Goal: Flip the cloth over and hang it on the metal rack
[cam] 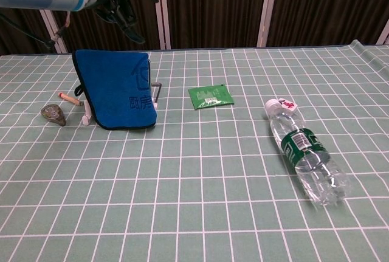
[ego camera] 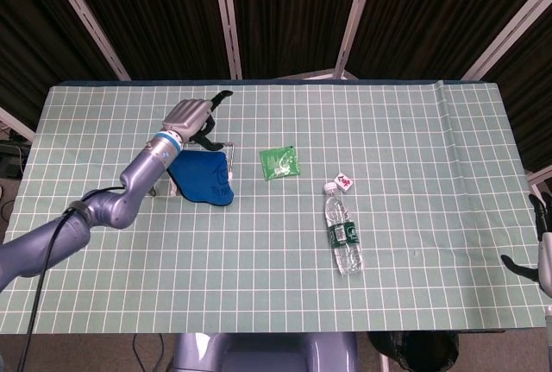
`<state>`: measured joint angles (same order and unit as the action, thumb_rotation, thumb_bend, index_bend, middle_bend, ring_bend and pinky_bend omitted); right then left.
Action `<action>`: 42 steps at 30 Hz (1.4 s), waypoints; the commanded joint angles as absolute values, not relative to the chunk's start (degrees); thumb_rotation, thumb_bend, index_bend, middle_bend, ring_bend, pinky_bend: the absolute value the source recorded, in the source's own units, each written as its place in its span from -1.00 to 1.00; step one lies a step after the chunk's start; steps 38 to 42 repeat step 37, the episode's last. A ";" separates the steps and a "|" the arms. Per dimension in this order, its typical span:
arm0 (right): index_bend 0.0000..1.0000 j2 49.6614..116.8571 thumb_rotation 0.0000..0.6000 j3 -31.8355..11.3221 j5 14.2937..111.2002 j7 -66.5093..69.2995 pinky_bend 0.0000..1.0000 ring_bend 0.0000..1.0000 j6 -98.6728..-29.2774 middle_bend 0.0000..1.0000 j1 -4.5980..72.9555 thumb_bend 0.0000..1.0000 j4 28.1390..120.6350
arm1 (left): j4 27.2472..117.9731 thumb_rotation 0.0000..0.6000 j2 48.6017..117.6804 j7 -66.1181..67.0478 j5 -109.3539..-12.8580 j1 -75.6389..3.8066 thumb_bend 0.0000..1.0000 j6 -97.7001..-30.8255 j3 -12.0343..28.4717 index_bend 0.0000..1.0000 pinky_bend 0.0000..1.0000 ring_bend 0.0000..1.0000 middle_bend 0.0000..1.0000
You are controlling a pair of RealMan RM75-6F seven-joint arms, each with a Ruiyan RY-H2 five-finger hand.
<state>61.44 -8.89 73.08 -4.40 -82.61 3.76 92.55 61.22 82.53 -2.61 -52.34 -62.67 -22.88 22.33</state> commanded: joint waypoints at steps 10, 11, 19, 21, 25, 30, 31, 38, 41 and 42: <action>-1.00 60.31 1.00 -7.94 76.55 -2.71 -1.00 -1.00 -84.37 -1.00 3.03 -1.00 94.31 | 79.01 1.00 68.43 -10.91 -62.59 -48.08 -0.60 -36.32 21.20 -1.00 1.00 0.69 0.70; -1.00 60.18 1.00 -7.81 76.99 -2.46 -1.00 -1.00 -84.56 -1.00 2.94 -1.00 94.46 | 80.41 1.00 66.91 -10.70 -64.06 -46.42 -0.63 -38.22 20.38 -1.00 0.99 0.65 0.66; -1.00 59.21 1.00 -7.31 79.73 -0.92 -1.00 -1.00 -85.70 -1.00 2.71 -1.00 95.69 | 91.58 1.00 58.17 -2.13 -70.58 -34.64 -0.92 -53.88 13.31 -1.00 -0.51 -0.63 -0.66; -1.00 59.10 1.00 -7.20 80.38 -0.80 -1.00 -1.00 -85.94 -1.00 2.73 -1.00 95.99 | 95.49 1.00 56.40 2.04 -70.73 -31.30 -0.97 -58.10 11.18 -1.00 -0.86 -0.94 -0.96; -1.00 58.98 1.00 -7.01 81.16 -0.67 -1.00 -1.00 -86.24 -1.00 2.72 -1.00 96.16 | 102.24 1.00 54.95 10.23 -70.41 -25.31 -1.00 -67.23 8.10 -1.00 -1.00 -1.00 -1.00; -1.00 58.73 1.00 -6.96 81.87 -0.41 -1.00 -1.00 -86.96 -1.00 2.53 -1.00 96.23 | 107.80 1.00 55.22 16.83 -70.38 -19.62 -1.00 -74.95 4.73 -1.00 -1.00 -1.00 -1.00; -1.00 58.71 1.00 -6.95 82.00 -0.48 -1.00 -1.00 -87.14 -1.00 2.48 -1.00 96.25 | 108.14 1.00 55.70 17.49 -70.63 -18.86 -1.00 -76.02 4.28 -1.00 -1.00 -1.00 -1.00; -1.00 58.85 1.00 -6.90 82.68 -1.68 -1.00 -1.00 -88.32 -1.00 2.17 -1.00 96.04 | 105.87 1.00 59.96 17.95 -73.90 -16.01 -1.00 -79.74 2.31 -1.00 -1.00 -1.00 -1.00; -1.00 58.85 1.00 -6.90 82.68 -1.68 -1.00 -1.00 -88.32 -1.00 2.17 -1.00 96.04 | 105.87 1.00 59.96 17.95 -73.90 -16.01 -1.00 -79.74 2.31 -1.00 -1.00 -1.00 -1.00; -1.00 58.85 1.00 -6.90 82.68 -1.68 -1.00 -1.00 -88.32 -1.00 2.17 -1.00 96.04 | 105.87 1.00 59.96 17.95 -73.90 -16.01 -1.00 -79.74 2.31 -1.00 -1.00 -1.00 -1.00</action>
